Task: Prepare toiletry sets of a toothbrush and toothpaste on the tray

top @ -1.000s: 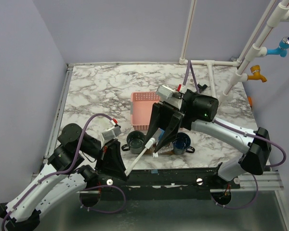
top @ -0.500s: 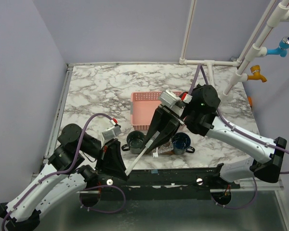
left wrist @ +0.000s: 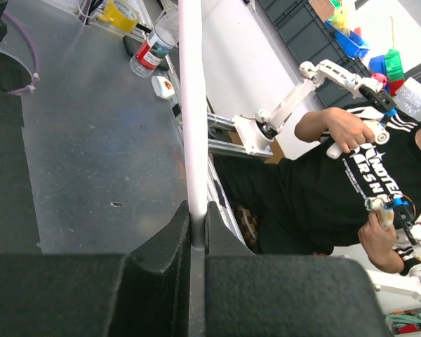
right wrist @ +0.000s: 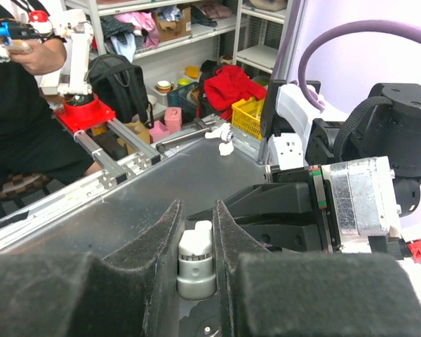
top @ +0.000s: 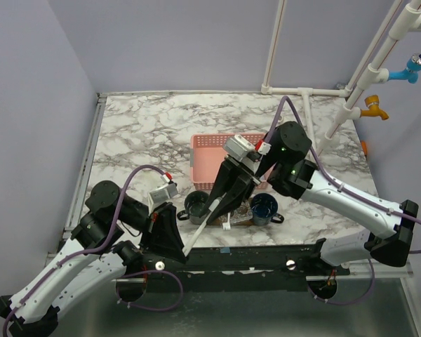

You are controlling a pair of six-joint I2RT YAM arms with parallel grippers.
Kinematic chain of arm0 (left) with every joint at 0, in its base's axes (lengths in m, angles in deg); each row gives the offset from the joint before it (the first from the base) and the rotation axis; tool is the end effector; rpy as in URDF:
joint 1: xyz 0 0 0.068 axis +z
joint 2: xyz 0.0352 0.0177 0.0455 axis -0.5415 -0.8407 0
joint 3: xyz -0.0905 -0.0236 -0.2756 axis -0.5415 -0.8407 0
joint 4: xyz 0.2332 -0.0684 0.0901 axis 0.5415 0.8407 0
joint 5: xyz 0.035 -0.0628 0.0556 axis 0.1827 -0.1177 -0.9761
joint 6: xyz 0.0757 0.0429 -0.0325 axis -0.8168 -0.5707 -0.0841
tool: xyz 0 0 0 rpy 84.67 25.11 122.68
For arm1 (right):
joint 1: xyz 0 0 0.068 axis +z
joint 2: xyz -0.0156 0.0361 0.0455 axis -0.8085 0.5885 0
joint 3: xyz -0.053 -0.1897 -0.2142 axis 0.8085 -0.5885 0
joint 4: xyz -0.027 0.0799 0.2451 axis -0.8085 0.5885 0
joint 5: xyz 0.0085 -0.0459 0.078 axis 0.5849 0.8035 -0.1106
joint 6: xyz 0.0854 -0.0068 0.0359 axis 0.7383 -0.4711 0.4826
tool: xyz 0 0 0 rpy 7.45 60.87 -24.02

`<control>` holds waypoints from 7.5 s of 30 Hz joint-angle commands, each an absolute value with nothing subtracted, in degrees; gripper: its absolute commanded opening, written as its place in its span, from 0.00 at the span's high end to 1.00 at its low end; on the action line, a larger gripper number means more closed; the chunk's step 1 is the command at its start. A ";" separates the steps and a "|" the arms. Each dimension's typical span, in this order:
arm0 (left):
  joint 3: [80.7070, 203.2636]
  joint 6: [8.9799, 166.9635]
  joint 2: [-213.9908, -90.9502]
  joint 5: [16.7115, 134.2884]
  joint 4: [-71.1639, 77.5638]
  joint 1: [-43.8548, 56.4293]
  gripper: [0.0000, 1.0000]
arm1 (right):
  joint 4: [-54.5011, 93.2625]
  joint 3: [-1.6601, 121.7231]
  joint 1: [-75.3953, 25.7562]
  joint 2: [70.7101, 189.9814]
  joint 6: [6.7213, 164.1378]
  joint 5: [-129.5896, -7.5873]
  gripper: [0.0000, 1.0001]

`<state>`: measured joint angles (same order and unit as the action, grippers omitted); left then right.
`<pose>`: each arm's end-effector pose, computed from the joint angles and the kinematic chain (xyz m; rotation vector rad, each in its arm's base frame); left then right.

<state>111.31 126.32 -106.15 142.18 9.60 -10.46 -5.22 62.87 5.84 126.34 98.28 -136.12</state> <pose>0.0115 -0.1216 0.3751 1.2503 1.5932 -2.0702 0.0730 0.2861 0.4959 -1.6654 0.5843 1.7959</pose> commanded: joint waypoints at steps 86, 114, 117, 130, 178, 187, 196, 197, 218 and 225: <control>118.17 101.40 -105.96 78.26 44.06 -10.24 0.05 | 48.99 39.59 6.35 102.38 94.80 -44.94 1.00; 118.10 102.23 -107.25 78.96 43.27 -10.24 0.05 | 26.41 17.81 6.34 94.12 105.21 -36.58 0.99; 118.07 102.23 -107.17 78.93 43.15 -10.19 0.05 | 24.73 16.23 6.29 93.18 105.42 -35.90 0.99; 117.98 102.41 -107.38 78.65 42.75 -10.24 0.05 | 19.37 11.28 6.33 90.94 104.35 -32.74 1.00; 118.70 103.29 -108.26 78.37 42.84 -10.21 0.06 | 27.29 15.08 6.34 86.03 103.13 -33.88 0.58; 123.94 100.21 -110.15 71.33 46.84 -10.19 0.05 | 29.64 17.96 6.27 83.13 100.20 -30.06 0.42; 129.77 95.81 -115.43 64.73 48.21 -9.67 0.05 | 28.00 25.29 6.06 94.48 92.02 -25.31 0.33; 130.05 95.38 -115.86 64.69 47.86 -9.33 0.05 | 27.05 26.02 5.76 95.26 90.87 -25.26 0.32; 135.50 94.90 -124.68 65.97 41.73 11.06 0.05 | 23.22 38.43 -30.53 112.05 91.69 -48.20 0.28; 128.87 95.82 -122.52 60.65 34.49 14.26 0.05 | 26.43 38.75 -34.48 113.12 95.03 -48.94 0.25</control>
<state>133.28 94.85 -124.59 64.41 40.44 13.37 24.87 37.24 -34.31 113.47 92.66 -47.06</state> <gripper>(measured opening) 0.953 0.741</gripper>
